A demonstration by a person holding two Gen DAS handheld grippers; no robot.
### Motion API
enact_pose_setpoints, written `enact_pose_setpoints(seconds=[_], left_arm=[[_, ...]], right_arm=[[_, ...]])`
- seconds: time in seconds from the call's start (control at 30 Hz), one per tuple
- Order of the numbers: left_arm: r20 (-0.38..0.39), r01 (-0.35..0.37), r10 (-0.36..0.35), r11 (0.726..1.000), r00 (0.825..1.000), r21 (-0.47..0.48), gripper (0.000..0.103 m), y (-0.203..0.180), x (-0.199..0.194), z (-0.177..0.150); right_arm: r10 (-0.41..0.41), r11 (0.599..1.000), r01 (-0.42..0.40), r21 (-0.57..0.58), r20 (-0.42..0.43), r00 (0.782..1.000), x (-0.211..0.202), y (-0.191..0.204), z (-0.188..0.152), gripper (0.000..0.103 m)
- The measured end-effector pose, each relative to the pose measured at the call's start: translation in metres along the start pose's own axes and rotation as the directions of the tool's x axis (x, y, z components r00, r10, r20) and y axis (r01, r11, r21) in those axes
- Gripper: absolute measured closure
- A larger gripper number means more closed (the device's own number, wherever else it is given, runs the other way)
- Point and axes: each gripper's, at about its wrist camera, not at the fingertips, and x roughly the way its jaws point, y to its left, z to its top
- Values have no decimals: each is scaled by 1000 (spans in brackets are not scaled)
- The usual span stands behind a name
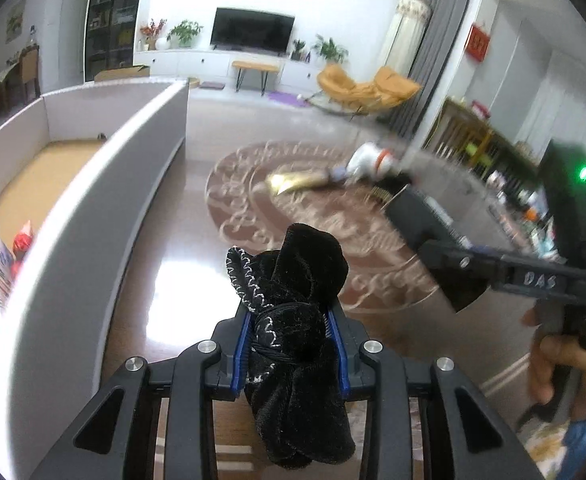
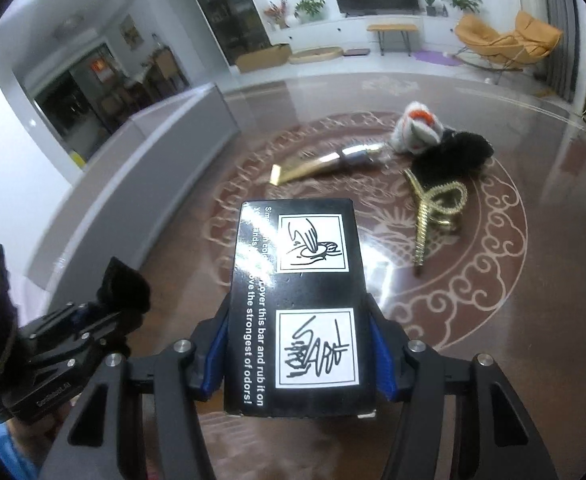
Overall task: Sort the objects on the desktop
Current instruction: 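Carry both items over the white bin and open both grippers to drop them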
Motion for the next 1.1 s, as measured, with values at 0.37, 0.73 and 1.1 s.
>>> enact_pose_setpoints(seconds=[0.37,0.73,1.1], left_arm=[[139,14,2,993,990,-114,70,72,-109,48],[49,-263,287,923,957,-281,70,222,-147,36],[-162,-354,319,890,934,-287,64,272,-85,23]], right_arm=[[194,981,-193,-37,42,980,-25,81,44,44],[405,878,-401,-261,-42,913,19,276,85,44],[141,887,-174,-428,-107,984,145,346,80,42]])
